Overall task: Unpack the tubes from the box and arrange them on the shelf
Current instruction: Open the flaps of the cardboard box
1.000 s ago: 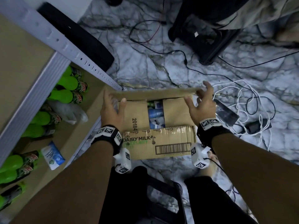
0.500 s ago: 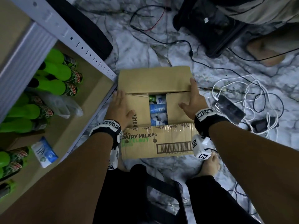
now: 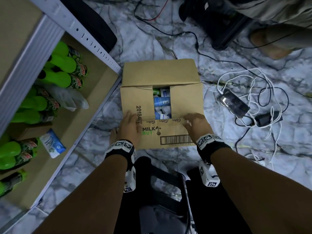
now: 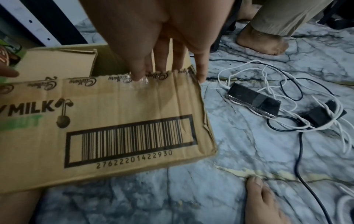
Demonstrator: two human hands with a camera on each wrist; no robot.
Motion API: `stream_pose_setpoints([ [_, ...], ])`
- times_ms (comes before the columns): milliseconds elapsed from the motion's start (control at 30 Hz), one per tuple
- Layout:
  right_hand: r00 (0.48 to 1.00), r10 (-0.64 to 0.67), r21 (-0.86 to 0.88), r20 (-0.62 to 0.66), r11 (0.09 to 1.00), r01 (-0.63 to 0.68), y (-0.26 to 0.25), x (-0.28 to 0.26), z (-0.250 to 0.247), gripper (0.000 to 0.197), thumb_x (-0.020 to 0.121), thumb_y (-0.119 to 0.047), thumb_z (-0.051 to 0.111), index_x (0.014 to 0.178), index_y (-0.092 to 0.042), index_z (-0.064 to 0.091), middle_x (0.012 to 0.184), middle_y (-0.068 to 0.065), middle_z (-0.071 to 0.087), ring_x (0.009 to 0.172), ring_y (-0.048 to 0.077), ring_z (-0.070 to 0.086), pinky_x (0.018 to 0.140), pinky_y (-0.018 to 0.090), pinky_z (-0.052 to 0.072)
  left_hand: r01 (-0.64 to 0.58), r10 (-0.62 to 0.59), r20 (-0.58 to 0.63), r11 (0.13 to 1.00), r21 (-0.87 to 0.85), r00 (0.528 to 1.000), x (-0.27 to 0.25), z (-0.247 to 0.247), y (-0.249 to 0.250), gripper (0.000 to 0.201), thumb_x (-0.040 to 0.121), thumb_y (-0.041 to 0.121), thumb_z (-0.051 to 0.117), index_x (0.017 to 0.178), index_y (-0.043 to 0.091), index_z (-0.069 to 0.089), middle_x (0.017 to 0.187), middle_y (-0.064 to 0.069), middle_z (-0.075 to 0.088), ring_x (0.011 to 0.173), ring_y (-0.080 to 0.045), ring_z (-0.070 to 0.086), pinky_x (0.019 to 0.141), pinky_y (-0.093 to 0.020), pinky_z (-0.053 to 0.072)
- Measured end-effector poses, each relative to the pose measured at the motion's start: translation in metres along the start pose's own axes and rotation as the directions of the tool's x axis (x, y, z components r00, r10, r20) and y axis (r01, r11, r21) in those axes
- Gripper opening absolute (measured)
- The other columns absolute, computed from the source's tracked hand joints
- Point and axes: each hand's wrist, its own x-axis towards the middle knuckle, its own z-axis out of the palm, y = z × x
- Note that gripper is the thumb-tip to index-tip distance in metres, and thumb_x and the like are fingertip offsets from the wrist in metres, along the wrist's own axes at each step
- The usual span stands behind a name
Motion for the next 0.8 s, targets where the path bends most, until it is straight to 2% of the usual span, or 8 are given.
stream_pose_setpoints([
  [100,0.997,-0.029,0.042,-0.075,0.999,0.032,-0.001,-0.024,-0.010,0.029,0.093,-0.032,0.059,0.117,-0.019,0.069,0.124,0.007,0.065,0.123,0.029,0.049,0.104,0.035,0.042,0.013,-0.013,-0.008,1.000,0.002,1.000,-0.021,-0.008,-0.002,0.035,0.093,0.022,0.045,0.118,0.005,0.063,0.129,-0.015,0.059,0.119,-0.033,0.054,0.105,-0.041,0.041],
  [200,0.991,-0.026,0.092,-0.134,0.995,0.038,-0.005,-0.054,-0.026,0.027,0.090,-0.038,0.061,0.105,-0.019,0.075,0.108,0.007,0.072,0.108,0.028,0.062,0.089,0.031,0.051,0.073,-0.074,0.006,0.996,0.051,0.997,-0.045,-0.013,-0.006,0.055,0.089,0.047,0.023,0.100,0.015,0.066,0.105,-0.013,0.066,0.099,-0.034,0.058,0.093,-0.047,0.047],
  [300,0.996,0.057,0.065,-0.062,0.996,-0.053,-0.011,-0.082,-0.040,0.029,0.091,-0.042,0.058,0.100,-0.021,0.076,0.097,0.004,0.074,0.090,0.025,0.067,0.075,0.027,0.051,0.154,-0.160,0.073,0.985,0.083,0.984,-0.070,-0.020,0.000,0.053,0.096,0.044,0.030,0.092,0.007,0.068,0.112,-0.027,0.058,0.108,-0.042,0.053,0.094,-0.049,0.046],
  [400,0.984,0.175,0.055,0.035,0.983,-0.176,-0.010,-0.103,-0.040,0.032,0.089,-0.050,0.055,0.098,-0.027,0.076,0.094,0.004,0.074,0.092,0.027,0.067,0.084,0.036,0.054,0.181,-0.190,0.119,0.980,0.085,0.974,-0.088,-0.016,-0.002,0.039,0.097,0.032,0.044,0.091,0.004,0.070,0.139,-0.031,0.043,0.125,-0.045,0.045,0.097,-0.046,0.046],
  [500,0.966,0.245,0.003,0.084,0.969,-0.246,-0.001,-0.111,-0.026,0.037,0.087,-0.053,0.053,0.089,-0.026,0.077,0.088,0.005,0.073,0.091,0.030,0.065,0.090,0.041,0.049,0.192,-0.204,0.185,0.978,0.078,0.961,-0.098,-0.008,-0.002,0.035,0.096,0.028,0.043,0.090,0.005,0.069,0.119,-0.026,0.059,0.108,-0.041,0.054,0.089,-0.040,0.048],
  [567,0.942,0.307,-0.070,0.133,0.951,-0.300,0.006,-0.112,-0.010,0.044,0.081,-0.061,0.046,0.085,-0.027,0.075,0.099,0.016,0.068,0.099,0.037,0.061,0.086,0.036,0.047,0.184,-0.201,0.246,0.979,0.090,0.948,-0.101,-0.002,-0.002,0.027,0.093,0.022,0.048,0.093,0.004,0.067,0.103,-0.020,0.065,0.095,-0.034,0.059,0.082,-0.037,0.050],
  [667,0.906,0.378,-0.190,0.190,0.919,-0.344,0.035,-0.110,0.031,0.055,0.061,-0.067,0.038,0.090,-0.035,0.072,0.138,0.028,0.036,0.127,0.046,0.036,0.102,0.051,0.039,0.157,-0.187,0.311,0.980,0.120,0.932,-0.101,0.013,-0.008,0.023,0.091,0.023,0.052,0.100,0.007,0.066,0.103,-0.012,0.066,0.092,-0.030,0.062,0.082,-0.036,0.052],
  [800,0.824,0.453,-0.164,0.340,0.891,-0.423,0.021,-0.118,0.012,0.038,0.086,-0.030,0.060,0.120,-0.014,0.065,0.143,0.022,0.038,0.133,0.037,0.034,0.102,0.030,0.033,0.039,-0.130,0.374,0.970,0.241,0.918,-0.087,0.035,-0.015,0.016,0.087,0.020,0.053,0.093,0.010,0.064,0.105,-0.007,0.063,0.099,-0.025,0.058,0.081,-0.029,0.044],
])
